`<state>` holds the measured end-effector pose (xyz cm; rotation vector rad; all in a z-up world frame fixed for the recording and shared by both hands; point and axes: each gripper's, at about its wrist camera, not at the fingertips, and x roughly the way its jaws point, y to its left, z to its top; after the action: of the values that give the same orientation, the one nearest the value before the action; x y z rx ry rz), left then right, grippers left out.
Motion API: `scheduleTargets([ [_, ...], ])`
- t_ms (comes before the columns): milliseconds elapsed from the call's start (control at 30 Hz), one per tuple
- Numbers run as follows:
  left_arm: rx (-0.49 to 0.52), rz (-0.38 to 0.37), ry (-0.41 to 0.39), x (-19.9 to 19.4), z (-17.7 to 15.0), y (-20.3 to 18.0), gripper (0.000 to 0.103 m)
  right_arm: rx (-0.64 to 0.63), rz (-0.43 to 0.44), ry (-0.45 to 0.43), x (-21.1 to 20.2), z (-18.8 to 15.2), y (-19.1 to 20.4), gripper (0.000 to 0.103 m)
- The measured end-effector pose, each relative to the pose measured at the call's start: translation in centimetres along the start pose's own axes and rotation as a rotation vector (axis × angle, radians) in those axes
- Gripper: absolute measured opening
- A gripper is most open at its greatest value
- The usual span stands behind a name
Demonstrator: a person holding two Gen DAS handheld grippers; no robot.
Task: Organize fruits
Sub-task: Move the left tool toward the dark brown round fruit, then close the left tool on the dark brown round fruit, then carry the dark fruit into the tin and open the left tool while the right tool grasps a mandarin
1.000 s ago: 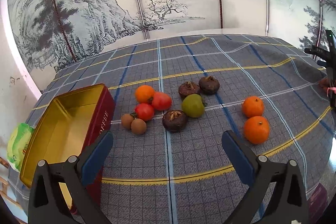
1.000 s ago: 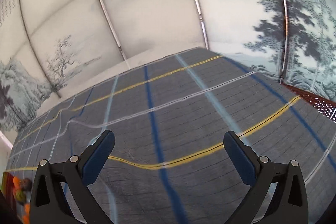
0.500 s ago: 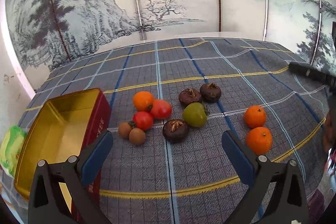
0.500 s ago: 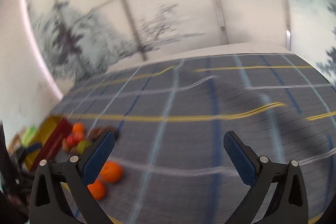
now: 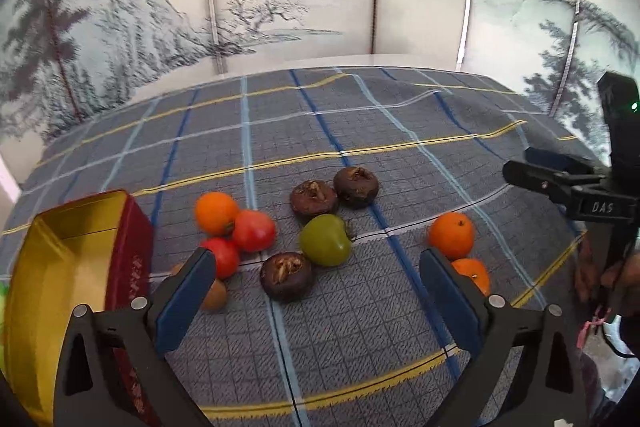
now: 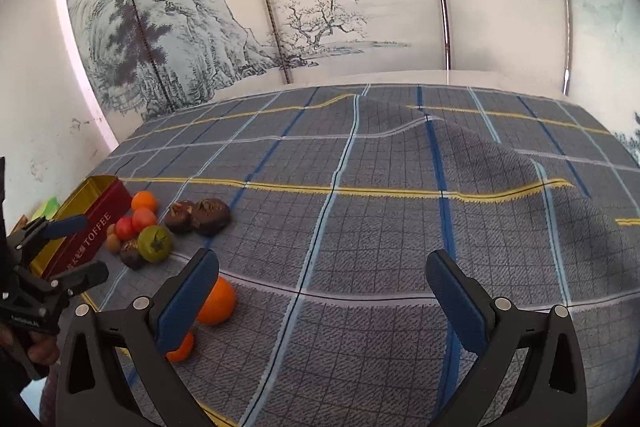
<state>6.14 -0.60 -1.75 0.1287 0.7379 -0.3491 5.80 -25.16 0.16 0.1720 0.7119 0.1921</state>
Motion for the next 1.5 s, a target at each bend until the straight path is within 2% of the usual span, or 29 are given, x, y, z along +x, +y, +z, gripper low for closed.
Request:
scheduleTargets([
  [33,0.012,-0.005,0.007,0.2,0.1,0.3,0.093,0.000,0.004,0.000,0.0,0.0,-0.1,0.103],
  [100,0.038,-0.015,0.039,1.0,0.4,0.7,0.075,-0.004,0.008,-0.003,0.0,-0.1,-0.1,0.103],
  [167,0.045,-0.043,0.075,1.6,0.5,1.4,0.064,-0.006,0.015,-0.007,0.0,-0.2,-0.1,0.103],
  [400,0.102,-0.068,0.113,2.4,0.5,1.9,0.064,0.031,0.029,-0.002,0.2,-0.2,-0.9,0.103],
  [533,0.115,-0.090,0.165,3.7,0.4,2.2,0.062,0.050,0.034,0.002,0.2,-0.1,-1.4,0.103],
  [667,0.148,-0.088,0.220,5.1,0.0,1.7,0.049,0.046,0.035,0.000,0.2,-0.1,-1.5,0.103],
  [733,0.132,-0.103,0.225,5.5,-0.3,1.8,0.033,0.044,0.034,0.000,0.2,0.0,-1.5,0.103],
  [767,0.105,-0.124,0.222,5.5,-0.4,2.1,0.033,0.040,0.034,0.000,0.3,0.0,-1.5,0.103],
  [867,0.053,-0.095,0.217,5.0,-0.6,2.0,0.033,0.024,0.051,-0.001,0.3,-0.2,-1.2,0.103],
  [967,0.014,-0.067,0.184,3.4,-1.0,1.4,0.033,-0.016,0.110,0.003,0.1,-0.3,-0.6,0.103],
  [1067,-0.040,-0.063,0.149,1.3,-1.2,0.8,0.033,-0.067,0.202,0.057,-0.4,-0.6,0.8,0.103],
  [1167,-0.106,-0.091,0.126,-0.5,-1.4,0.6,0.033,-0.132,0.245,0.093,-1.2,-1.2,3.2,0.103],
  [1267,-0.113,-0.104,0.109,-1.7,-1.4,0.1,0.033,-0.215,0.243,0.140,-1.3,-2.2,5.7,0.102],
  [1367,-0.101,-0.094,0.097,-2.6,-1.2,-0.2,0.033,-0.269,0.229,0.158,-0.8,-3.2,7.4,0.094],
  [1433,-0.109,-0.098,0.090,-3.1,-1.3,-0.2,0.033,-0.249,0.232,0.205,0.3,-3.4,7.7,0.084],
  [1500,-0.108,-0.096,0.083,-3.6,-1.5,-0.3,0.033,-0.229,0.239,0.229,1.1,-3.6,7.8,0.081],
])
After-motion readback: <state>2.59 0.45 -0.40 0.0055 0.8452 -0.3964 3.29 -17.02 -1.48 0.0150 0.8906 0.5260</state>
